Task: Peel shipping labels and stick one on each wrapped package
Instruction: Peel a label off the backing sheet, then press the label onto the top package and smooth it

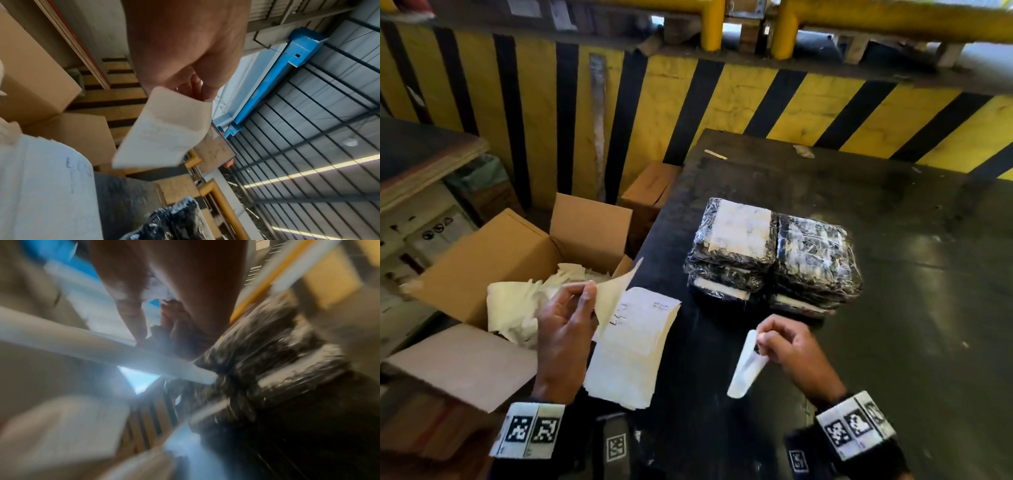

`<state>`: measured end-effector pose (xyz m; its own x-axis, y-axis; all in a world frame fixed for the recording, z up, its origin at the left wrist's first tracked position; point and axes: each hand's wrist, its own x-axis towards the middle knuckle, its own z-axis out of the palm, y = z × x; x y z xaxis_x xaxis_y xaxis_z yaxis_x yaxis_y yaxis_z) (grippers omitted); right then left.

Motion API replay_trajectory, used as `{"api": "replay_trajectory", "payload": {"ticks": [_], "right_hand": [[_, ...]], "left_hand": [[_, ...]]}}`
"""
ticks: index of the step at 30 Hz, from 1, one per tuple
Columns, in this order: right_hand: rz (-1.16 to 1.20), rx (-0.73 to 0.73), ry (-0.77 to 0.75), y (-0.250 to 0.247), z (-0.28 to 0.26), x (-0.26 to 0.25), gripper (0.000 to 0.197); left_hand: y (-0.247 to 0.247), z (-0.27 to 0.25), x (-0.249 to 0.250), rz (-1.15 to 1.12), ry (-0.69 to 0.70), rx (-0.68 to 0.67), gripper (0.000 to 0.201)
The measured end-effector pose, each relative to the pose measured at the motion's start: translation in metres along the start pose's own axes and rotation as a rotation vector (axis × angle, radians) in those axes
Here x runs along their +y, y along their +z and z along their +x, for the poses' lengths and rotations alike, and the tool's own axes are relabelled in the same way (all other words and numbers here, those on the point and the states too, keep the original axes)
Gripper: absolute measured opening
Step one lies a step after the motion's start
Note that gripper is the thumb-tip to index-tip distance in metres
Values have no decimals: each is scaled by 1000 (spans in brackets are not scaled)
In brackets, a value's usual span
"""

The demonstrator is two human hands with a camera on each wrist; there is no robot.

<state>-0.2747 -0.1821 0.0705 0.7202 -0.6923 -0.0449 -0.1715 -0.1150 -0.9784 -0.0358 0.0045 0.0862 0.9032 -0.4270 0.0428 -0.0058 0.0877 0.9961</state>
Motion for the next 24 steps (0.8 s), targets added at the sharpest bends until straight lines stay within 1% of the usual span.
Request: {"api": "replay_trajectory", "payload": {"ticks": [2, 4, 6, 8, 9, 10, 11, 12, 13, 14, 15, 16, 17, 18, 19, 20, 22, 23, 24], "right_hand": [[-315, -190, 38, 32, 15, 17, 9], [-631, -340, 72, 60, 30, 34, 9], [-836, -422, 109, 84, 37, 40, 17], [-906, -424, 183, 101, 36, 39, 18], [-929, -393, 228, 107, 35, 36, 19], [-930, -335, 256, 108, 34, 34, 25], [-878, -237, 268, 108, 32, 32, 34], [-769, -92, 240, 105, 30, 28, 40], [-591, 81, 205, 102, 26, 22, 47], [-363, 226, 188, 98, 23, 13, 52], [-130, 306, 202, 94, 21, 3, 54], [55, 327, 245, 90, 18, -6, 53], [171, 311, 272, 85, 15, -13, 48], [176, 277, 264, 81, 13, -17, 42], [111, 266, 231, 78, 11, -16, 36], [20, 291, 190, 75, 9, -15, 33], [-63, 404, 146, 68, 4, -7, 27], [-51, 464, 135, 64, 1, -6, 24], [-32, 522, 125, 58, -4, -7, 20]], "left_hand": [[3, 1, -2, -20, 26, -75, 15], [5, 4, -5, 15, 55, -152, 19], [5, 6, -7, 38, 91, -205, 20], [5, 7, -6, 42, 135, -258, 14], [5, 9, -6, 48, 152, -299, 12], [5, 8, -4, 65, 174, -337, 11], [6, 9, -4, 87, 190, -368, 10], [7, 9, -1, 108, 216, -392, 10], [9, 10, 0, 131, 259, -417, 11], [13, 10, 1, 155, 304, -451, 14], [18, 8, 1, 178, 349, -500, 13], [24, 4, -1, 196, 386, -573, 10], [31, -1, -3, 212, 424, -662, 8], [39, -7, -7, 221, 456, -756, 9], [46, -15, -11, 230, 481, -845, 12], [51, -22, -14, 248, 521, -906, 13], [58, -31, -20, 284, 616, -940, 16], [59, -32, -21, 277, 617, -946, 21], [61, -31, -22, 254, 579, -943, 28]]}}
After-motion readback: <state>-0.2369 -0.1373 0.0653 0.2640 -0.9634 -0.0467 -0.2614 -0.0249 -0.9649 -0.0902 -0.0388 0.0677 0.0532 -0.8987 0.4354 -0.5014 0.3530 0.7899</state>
